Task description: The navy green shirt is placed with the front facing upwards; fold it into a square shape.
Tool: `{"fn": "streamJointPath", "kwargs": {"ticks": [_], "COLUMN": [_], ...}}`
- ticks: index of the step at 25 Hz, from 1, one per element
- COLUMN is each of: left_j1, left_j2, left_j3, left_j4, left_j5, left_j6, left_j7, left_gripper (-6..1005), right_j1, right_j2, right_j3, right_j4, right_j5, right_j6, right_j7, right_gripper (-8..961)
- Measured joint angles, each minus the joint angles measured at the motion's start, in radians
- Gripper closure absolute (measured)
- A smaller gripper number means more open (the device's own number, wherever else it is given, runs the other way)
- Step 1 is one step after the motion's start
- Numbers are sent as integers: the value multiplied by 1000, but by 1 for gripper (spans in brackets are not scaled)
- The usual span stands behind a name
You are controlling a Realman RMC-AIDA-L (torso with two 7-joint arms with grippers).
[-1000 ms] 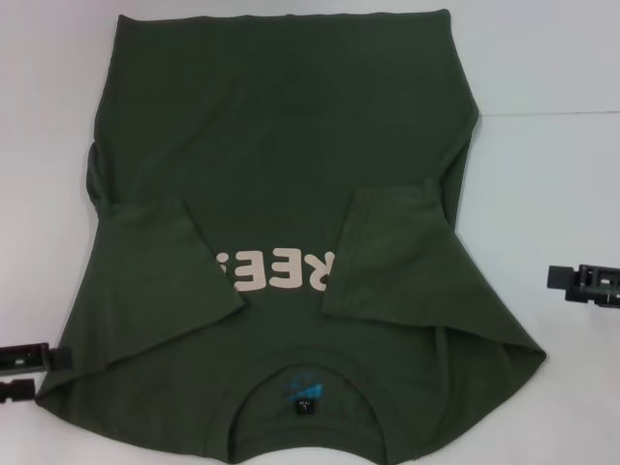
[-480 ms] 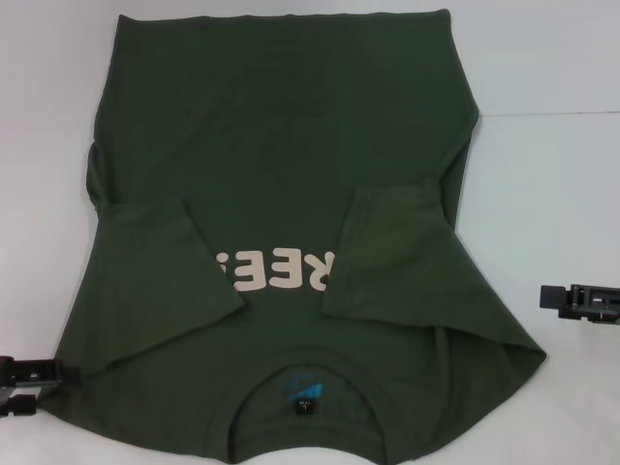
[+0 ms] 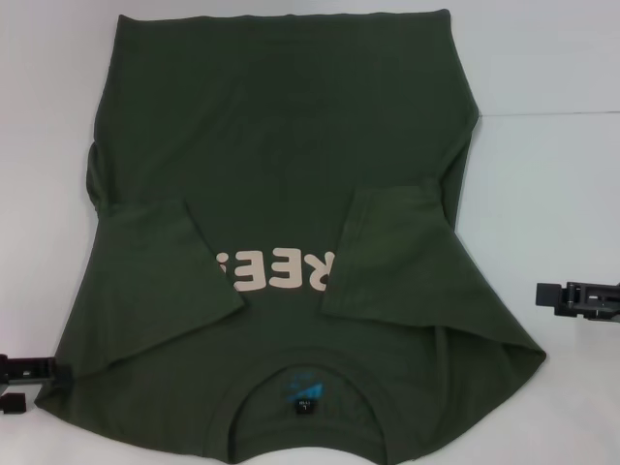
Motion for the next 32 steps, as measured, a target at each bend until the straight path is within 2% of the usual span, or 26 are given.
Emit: {"fn": "streamJointPath", "kwargs": {"ticks": [18, 26, 32], "left_j1": [-59, -66, -63], "left_j2": [2, 2, 2], "left_j3": [1, 1, 3], "left_j4": [-85, -81, -79], "left_j5": [-3, 0, 2], "left_j6": [0, -27, -48], "left_j7": [-3, -20, -7], "left_gripper": [66, 75, 270], "right_j1": [0, 0, 2], "right_j2": [3, 4, 4], "right_j3": [6, 10, 10], "right_j4": [0, 0, 0], "right_j5": [0, 2, 5], "right_j6": [-9, -12, -19], "right_j7": [0, 0, 0], "right_gripper": [59, 59, 59]}}
